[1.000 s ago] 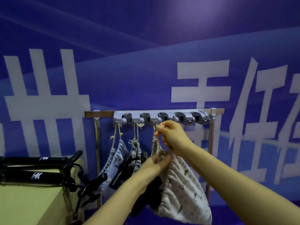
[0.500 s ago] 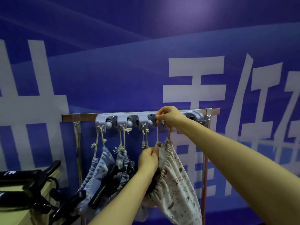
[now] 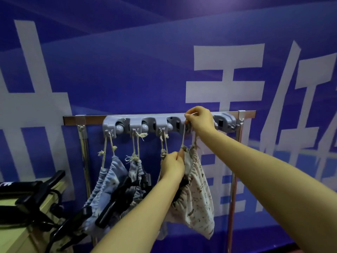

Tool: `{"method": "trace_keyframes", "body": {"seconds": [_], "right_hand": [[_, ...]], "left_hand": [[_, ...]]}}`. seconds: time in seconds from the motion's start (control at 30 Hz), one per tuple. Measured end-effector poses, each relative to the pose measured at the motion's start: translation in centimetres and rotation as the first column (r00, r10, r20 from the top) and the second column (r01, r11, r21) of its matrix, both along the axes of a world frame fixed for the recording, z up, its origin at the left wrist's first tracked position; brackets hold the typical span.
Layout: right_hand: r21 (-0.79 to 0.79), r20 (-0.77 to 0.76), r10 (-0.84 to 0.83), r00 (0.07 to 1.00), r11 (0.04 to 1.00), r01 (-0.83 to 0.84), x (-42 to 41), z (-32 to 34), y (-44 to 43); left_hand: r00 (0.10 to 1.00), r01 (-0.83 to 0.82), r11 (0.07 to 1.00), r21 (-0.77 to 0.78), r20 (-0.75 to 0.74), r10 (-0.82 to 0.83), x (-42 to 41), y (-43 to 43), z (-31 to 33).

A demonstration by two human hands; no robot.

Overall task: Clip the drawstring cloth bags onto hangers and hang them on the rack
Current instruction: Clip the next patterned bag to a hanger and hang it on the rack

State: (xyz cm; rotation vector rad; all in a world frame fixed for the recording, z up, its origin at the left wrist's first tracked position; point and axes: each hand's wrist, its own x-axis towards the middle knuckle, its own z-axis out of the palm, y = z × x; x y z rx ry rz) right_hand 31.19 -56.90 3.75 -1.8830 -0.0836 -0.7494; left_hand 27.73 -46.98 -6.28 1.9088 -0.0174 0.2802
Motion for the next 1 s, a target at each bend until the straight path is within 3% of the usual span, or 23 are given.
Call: {"method": "trace_keyframes", "body": {"seconds": [0.13, 0.4, 0.6, 0.7, 0.83, 0.93, 1.0], "right_hand": [[0.192, -0.107, 0.045, 0.993, 0.981, -0.024, 1.3, -0.3, 0.2], [0.069, -0.076, -0.138, 0.987, 0.987, 0.143, -1.9, -2.9, 1.6], [-0.047, 0.032, -0.272, 0.962, 0.961, 0.273, -6.9, -2.2, 5.7], [-0.112, 0.166, -0.131, 0.977, 0.982, 0.151, -9.4, -2.3, 8.5], [-0.192, 0.209, 0.141, 0.968, 0.976, -0.100, -14.5, -2.6, 15.1], [-0.174, 0.195, 0.278, 0.941, 0.954, -0.246, -18.0, -2.8, 19.4], [-0.162, 0.185, 0.355, 0.916, 0.931, -0.328, -19.9, -3.2, 22.3]], "left_hand": [[1.000, -0.012, 1.000, -0.014, -0.022, 0.011, 0.1, 0.0, 0.2], [0.973, -0.026, 0.995, 0.095, -0.225, 0.047, -0.8, 1.0, -0.9], [0.981, -0.025, 0.993, -0.115, -0.193, 0.003, -3.4, 4.6, 0.3], [0.960, 0.071, 0.916, -0.395, -0.221, -0.170, -6.7, 6.8, 1.8], [0.934, 0.198, 0.814, -0.546, -0.146, -0.325, -13.4, 12.7, 2.7], [0.951, 0.188, 0.811, -0.555, -0.103, -0.291, -18.1, 18.0, 2.2], [0.980, 0.106, 0.846, -0.522, -0.092, -0.179, -20.9, 21.8, 1.9]]}}
